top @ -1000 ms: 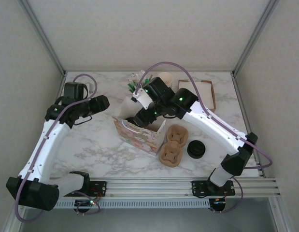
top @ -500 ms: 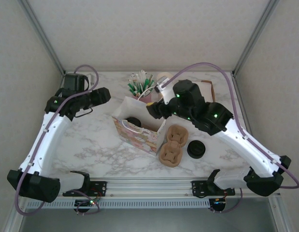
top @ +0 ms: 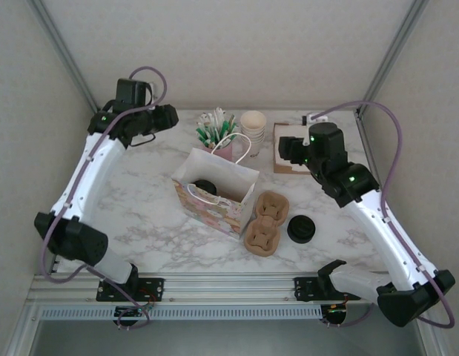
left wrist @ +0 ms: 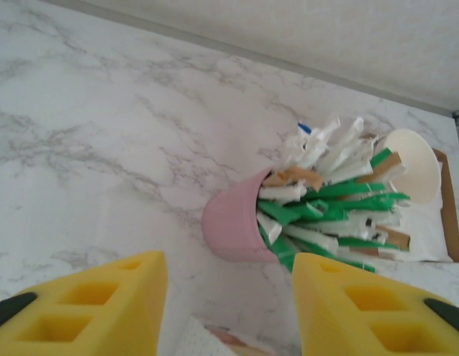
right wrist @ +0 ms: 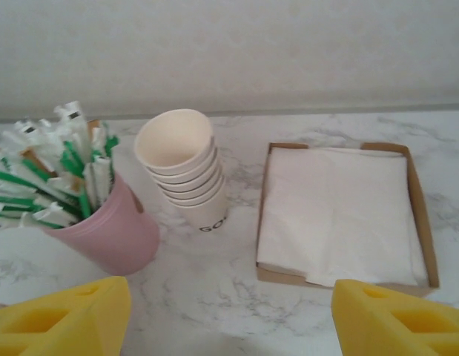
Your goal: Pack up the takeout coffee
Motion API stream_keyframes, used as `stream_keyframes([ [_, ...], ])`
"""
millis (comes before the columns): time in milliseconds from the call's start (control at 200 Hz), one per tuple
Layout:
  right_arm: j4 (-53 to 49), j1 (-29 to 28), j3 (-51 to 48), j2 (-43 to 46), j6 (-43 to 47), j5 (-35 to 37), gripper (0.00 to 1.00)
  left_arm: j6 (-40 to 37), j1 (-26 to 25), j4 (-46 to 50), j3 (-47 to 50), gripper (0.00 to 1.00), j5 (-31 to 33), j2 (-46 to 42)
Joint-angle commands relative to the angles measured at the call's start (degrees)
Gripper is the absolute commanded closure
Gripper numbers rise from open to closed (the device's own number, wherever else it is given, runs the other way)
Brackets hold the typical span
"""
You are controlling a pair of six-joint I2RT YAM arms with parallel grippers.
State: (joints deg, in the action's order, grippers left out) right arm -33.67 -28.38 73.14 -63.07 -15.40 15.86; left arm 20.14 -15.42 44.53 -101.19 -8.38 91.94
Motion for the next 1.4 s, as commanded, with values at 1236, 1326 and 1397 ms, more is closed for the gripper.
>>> stream_keyframes([
  [1236, -1.1, 3.5, -1.1, -2.5, -1.8, -2.0, 0.26, -7.3, -5.4, 24.3, -35.9, 0.79, -8.6, 30.9],
  [1326, -1.3, 3.5, -1.1, -2.5, -1.8, -2.1, 0.25, -7.1, -5.4, 24.1, -36.0, 0.80, -8.5, 31.1],
  [1397, -1.3, 3.5, -1.2, -2.4, -1.8, -2.2, 0.25, -7.1, -5.5, 24.1, -36.2, 0.81, -8.5, 31.5],
])
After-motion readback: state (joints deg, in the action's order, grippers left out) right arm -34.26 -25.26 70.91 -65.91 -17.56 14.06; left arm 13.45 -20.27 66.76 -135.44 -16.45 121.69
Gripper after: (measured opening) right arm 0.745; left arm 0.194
